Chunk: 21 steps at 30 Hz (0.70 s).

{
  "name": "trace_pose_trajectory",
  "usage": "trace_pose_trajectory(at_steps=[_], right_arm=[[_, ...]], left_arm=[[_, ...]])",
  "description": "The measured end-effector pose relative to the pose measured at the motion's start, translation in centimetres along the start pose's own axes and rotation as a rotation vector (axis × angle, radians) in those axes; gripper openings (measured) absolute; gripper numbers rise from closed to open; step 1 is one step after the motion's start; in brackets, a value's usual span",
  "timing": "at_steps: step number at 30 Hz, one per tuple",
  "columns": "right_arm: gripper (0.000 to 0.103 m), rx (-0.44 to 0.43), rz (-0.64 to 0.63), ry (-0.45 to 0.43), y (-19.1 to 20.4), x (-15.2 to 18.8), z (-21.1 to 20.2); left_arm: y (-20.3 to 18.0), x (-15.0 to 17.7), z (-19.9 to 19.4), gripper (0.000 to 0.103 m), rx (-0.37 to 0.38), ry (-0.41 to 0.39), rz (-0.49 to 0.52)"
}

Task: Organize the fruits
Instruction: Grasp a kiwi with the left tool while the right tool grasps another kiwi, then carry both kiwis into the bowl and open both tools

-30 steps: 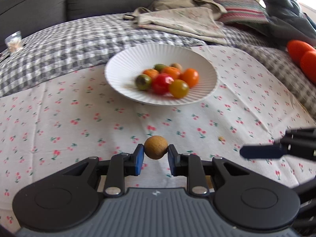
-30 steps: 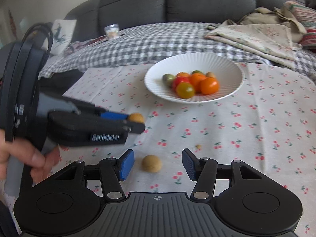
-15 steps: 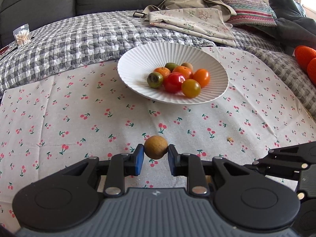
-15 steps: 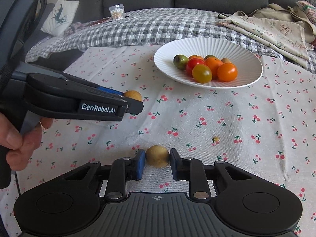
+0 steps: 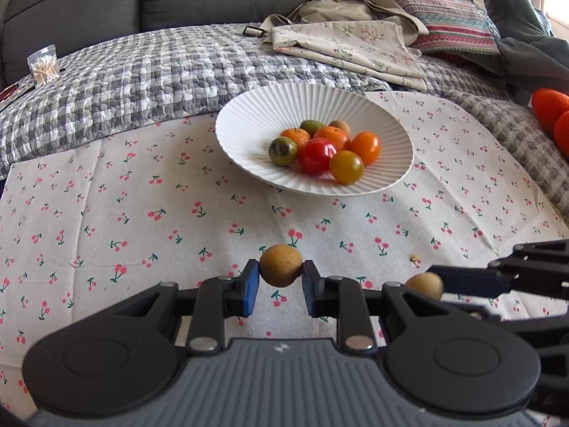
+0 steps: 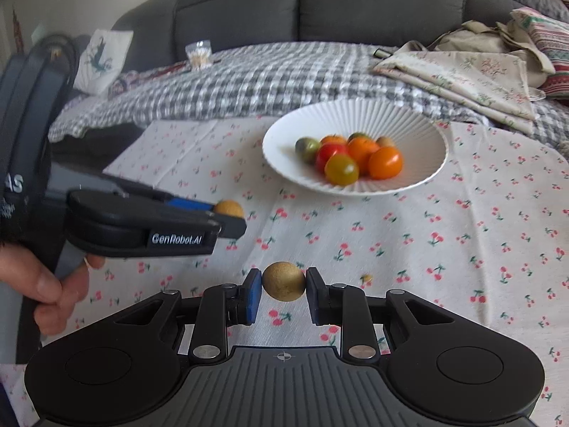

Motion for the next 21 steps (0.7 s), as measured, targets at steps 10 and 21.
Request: trace_pose_trajectory(at_steps=[10,21], right_arm=[[0.025,0.025,0.051,-0.069,-1.7,-1.1,-1.9],[0.025,0.063,0.108,-0.13,-3.9,-1.9,-3.7]], left_arm=[[0.0,-0.5,-0.6,0.024,0.003,-0.03,-0.018],[-0.3,-1.2,-1.6,0.024,0.014,-0.075,-0.035]])
Point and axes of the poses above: each gripper's, at about its wrist camera, not at the fingertips, and z roughly the way its jaws point, y to its left, x to its underside, the point moved 8 cm from there along z, roughly the way its jaws point, and after that the axes turned 11 degrees about -z, right-handed, at the moved point
